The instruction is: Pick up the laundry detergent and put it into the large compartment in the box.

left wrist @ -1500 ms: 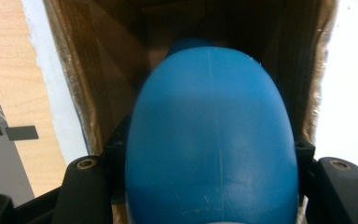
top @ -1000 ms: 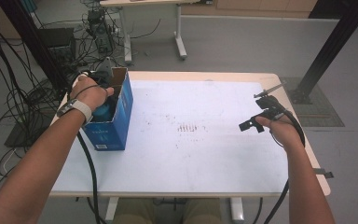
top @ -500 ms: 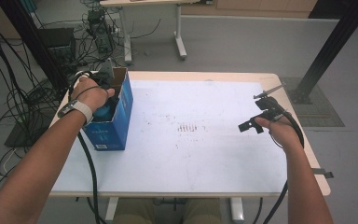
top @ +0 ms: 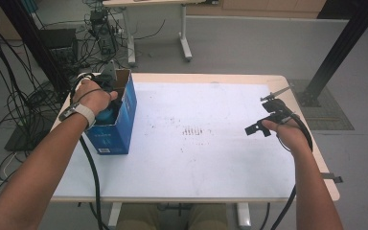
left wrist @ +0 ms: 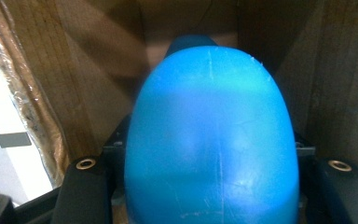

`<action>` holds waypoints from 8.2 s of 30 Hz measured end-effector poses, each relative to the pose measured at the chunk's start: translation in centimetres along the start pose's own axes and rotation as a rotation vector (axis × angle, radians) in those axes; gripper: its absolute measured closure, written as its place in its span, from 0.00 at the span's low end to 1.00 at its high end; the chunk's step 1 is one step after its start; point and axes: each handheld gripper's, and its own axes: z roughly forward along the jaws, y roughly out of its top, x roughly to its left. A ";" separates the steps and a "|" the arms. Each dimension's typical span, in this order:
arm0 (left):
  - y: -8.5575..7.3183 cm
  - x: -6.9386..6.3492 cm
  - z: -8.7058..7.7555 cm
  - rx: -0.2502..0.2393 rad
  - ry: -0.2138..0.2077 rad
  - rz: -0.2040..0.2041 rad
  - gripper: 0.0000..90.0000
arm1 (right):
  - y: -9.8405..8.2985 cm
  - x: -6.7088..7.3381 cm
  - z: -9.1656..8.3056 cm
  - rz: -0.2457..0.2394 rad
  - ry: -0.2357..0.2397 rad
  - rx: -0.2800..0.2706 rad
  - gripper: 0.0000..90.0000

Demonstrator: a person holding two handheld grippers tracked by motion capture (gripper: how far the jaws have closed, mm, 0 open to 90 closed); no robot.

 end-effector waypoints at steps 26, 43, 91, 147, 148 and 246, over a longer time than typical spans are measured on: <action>-0.1 -0.1 0.0 0.006 0.007 0.008 0.44 | -0.3 0.0 -0.4 -0.004 -0.004 -0.010 0.13; 0.0 -0.1 0.0 0.011 0.008 0.006 0.44 | -0.2 0.0 -0.4 -0.005 -0.003 -0.011 0.13; 0.0 -0.1 0.0 0.012 0.009 0.008 0.44 | -0.3 0.0 -0.5 -0.003 -0.001 -0.013 0.13; -0.2 1.8 -0.6 -0.002 -0.066 0.024 0.31 | -0.3 0.2 -0.2 -0.012 0.003 -0.005 0.13; -0.2 1.9 -0.7 0.000 -0.070 0.025 0.31 | -0.3 0.2 -0.1 -0.011 0.003 -0.004 0.13; -5.5 -7.9 -16.9 -0.201 -0.143 0.832 0.07 | -1.8 0.0 -2.5 0.020 -0.006 -0.045 0.13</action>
